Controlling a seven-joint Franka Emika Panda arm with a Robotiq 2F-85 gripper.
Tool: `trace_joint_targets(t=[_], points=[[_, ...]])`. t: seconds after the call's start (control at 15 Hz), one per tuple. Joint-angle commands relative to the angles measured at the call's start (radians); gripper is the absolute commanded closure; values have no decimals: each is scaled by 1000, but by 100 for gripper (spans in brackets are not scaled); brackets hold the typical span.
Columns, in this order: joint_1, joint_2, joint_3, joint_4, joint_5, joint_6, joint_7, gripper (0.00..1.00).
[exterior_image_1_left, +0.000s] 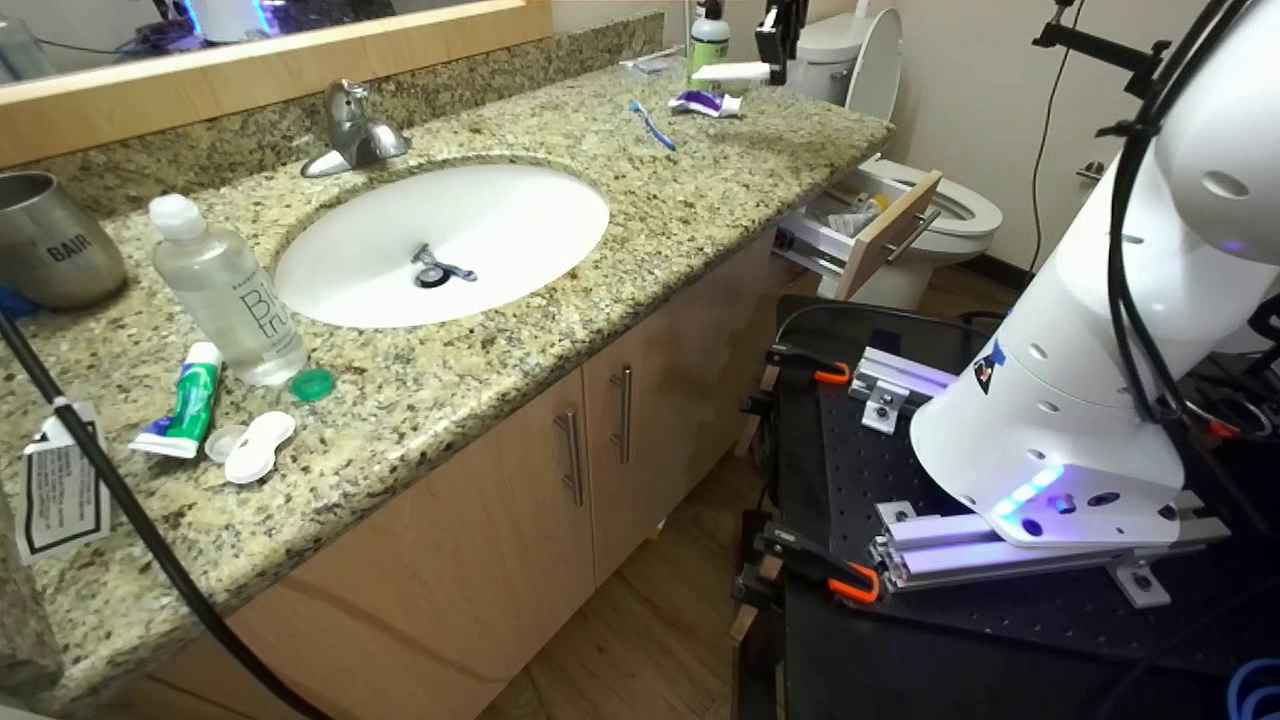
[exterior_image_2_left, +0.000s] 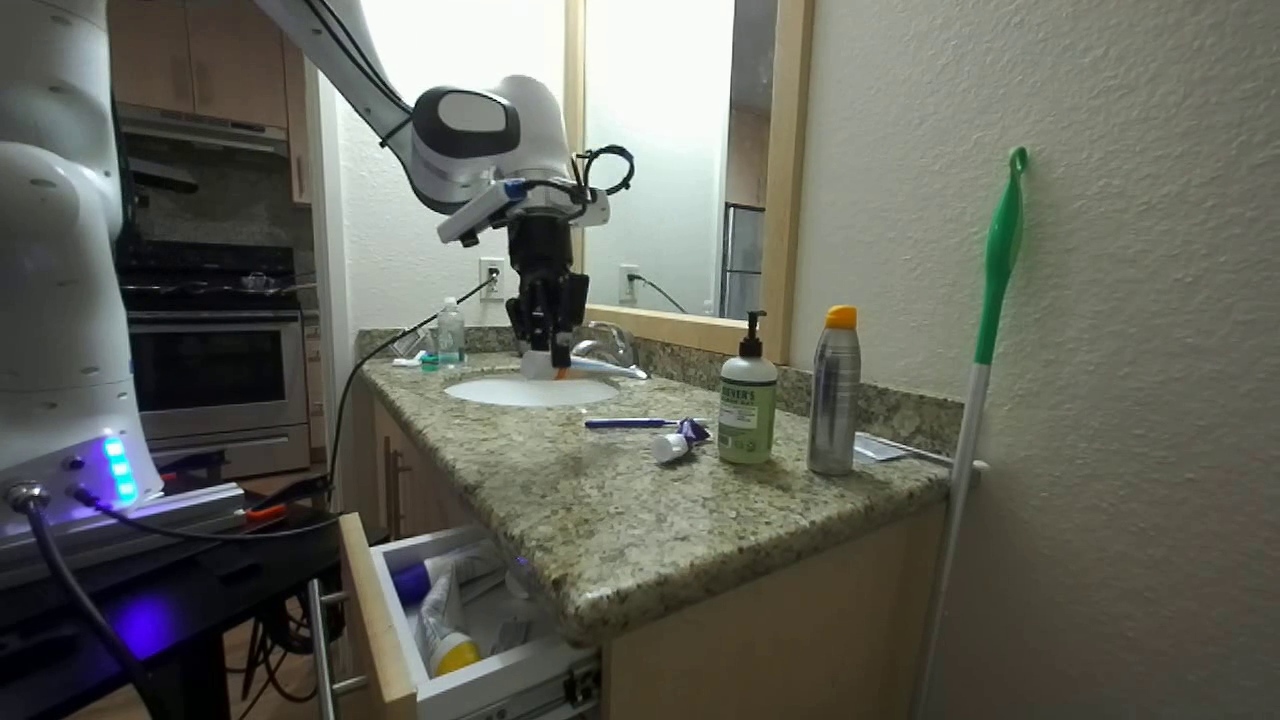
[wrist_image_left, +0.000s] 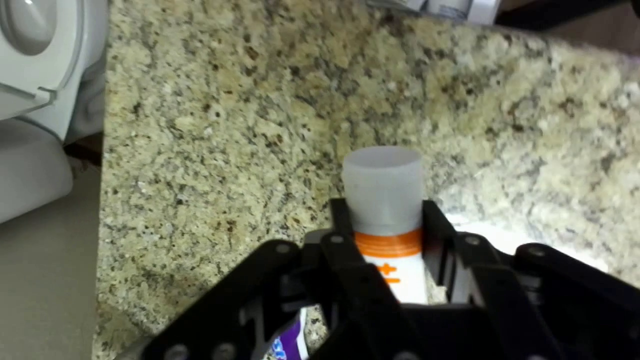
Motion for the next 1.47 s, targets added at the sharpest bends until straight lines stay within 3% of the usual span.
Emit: trace_joint_targets(t=[0.0, 0.27, 0.47, 0.53, 0.8, 0.87, 1.4], points=[[-34, -225, -41, -154, -221, 61, -90, 88], [-33, -297, -93, -162, -292, 58, -207, 88], [-19, -286, -106, -139, -264, 39, -189, 88], [-19, -289, -110, -138, -263, 38, -191, 63], [-14, -286, -110, -138, -263, 37, -189, 63], [-23, -274, -101, -145, -321, 48, -186, 88], [-28, 13, -206, -116, -450, 170, -475, 88]])
